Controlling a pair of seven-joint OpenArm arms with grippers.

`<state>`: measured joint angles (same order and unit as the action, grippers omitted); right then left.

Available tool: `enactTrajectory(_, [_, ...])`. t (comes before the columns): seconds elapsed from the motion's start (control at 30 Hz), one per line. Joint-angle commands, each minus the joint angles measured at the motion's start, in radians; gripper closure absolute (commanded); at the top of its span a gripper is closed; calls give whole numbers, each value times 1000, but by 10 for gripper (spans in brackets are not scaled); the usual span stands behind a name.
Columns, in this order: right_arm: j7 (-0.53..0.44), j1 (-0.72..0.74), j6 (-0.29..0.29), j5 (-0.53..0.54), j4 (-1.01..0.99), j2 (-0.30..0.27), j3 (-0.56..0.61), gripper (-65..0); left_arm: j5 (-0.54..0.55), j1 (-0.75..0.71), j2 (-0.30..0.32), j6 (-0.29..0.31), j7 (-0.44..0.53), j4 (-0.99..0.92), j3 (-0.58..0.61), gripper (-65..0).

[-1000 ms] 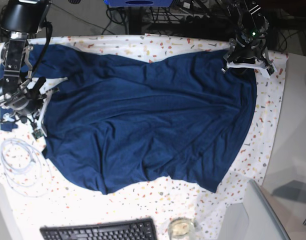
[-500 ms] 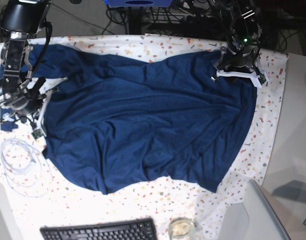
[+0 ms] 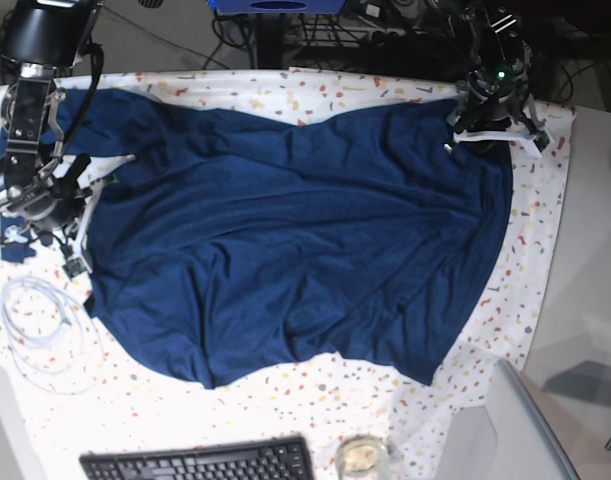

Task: Layout the t-shirt on the table in an organized manner, then fold the t-shirt properly
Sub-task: 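Hold the shirt edge with both grippers and adjust the left gripper's grip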

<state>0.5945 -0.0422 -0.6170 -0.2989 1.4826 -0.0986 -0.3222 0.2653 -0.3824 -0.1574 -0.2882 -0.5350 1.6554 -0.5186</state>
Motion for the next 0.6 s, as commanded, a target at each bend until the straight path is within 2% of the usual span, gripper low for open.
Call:
enactTrajectory(0.0, [-15,17,9,2,16,-11,-1,-44,-2,4,0,5,20,15,-1,-272])
enactTrajectory(0.57, [-15,15,9,2,16,-10,-1,-44,-4,38,0,5,19,-50,10,-272])
